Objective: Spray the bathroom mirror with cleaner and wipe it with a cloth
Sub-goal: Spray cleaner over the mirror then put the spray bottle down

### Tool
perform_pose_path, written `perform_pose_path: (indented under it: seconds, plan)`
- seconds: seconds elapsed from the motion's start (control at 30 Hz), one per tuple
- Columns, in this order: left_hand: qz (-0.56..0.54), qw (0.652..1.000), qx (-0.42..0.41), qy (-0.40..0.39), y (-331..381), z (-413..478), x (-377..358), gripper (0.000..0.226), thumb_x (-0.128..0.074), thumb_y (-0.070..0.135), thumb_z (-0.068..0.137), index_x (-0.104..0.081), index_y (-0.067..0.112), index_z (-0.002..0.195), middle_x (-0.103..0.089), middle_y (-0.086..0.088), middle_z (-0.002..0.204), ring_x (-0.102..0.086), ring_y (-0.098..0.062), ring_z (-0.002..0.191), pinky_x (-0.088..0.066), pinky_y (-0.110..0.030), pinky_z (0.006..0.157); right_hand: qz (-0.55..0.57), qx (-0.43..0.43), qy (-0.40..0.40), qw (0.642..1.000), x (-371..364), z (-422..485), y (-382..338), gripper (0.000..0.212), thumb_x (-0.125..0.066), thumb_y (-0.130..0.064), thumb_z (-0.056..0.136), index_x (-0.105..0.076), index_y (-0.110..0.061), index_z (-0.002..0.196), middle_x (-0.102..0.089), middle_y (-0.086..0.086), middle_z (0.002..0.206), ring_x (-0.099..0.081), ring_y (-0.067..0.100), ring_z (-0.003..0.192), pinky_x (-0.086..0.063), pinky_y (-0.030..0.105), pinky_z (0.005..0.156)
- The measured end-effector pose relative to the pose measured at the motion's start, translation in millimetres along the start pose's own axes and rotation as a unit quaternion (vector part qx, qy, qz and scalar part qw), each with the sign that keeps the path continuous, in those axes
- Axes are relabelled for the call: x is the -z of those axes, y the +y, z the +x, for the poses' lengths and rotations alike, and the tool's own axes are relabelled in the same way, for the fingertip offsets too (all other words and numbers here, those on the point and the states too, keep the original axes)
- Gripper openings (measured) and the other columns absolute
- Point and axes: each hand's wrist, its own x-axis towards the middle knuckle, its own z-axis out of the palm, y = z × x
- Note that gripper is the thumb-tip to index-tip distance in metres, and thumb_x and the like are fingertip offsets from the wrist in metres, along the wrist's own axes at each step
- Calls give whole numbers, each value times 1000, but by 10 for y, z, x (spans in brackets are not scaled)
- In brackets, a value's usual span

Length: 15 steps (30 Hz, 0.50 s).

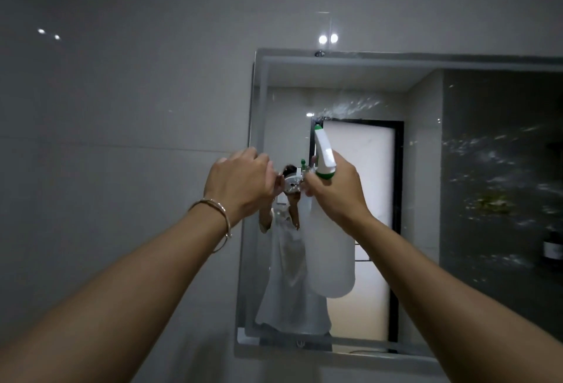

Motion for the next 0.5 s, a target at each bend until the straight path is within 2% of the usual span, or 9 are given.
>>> perform_pose_path:
  seconds: [0.13,0.33,0.4,0.5]
  plan:
    - [10,1000,0,-7,-74,-64,3,36,-25,33,97,-56,13,95,-56,-4,95,-42,-15,76,-33,-28,68,-1,-18,-2,1000,-86,-61,-15,12,-64,-14,83,-54,-9,86,-61,17,82,-63,38,77,-56,50,69]
    - [13,1000,4,-6,-190,-101,69,36,-26,33,96,-56,14,92,-57,-4,95,-47,-17,77,-41,-31,69,-6,-27,-22,999,-199,-142,11,21,-59,-22,78,-55,-8,93,-63,16,85,-63,36,76,-55,52,66]
    - [10,1000,2,-7,-225,-100,102,36,-25,33,96,-56,14,92,-56,-3,94,-48,-17,78,-42,-30,69,3,-33,-29,999,-197,-139,-6,24,-61,-18,82,-54,-4,101,-63,18,90,-64,34,76,-58,46,66]
    - [7,1000,0,-6,-284,-117,127,35,-25,32,97,-55,14,93,-55,-3,94,-47,-16,77,-44,-30,70,28,-46,-27,998,-195,-146,-36,20,-63,-12,84,-57,-4,101,-65,18,90,-66,28,70,-55,27,57]
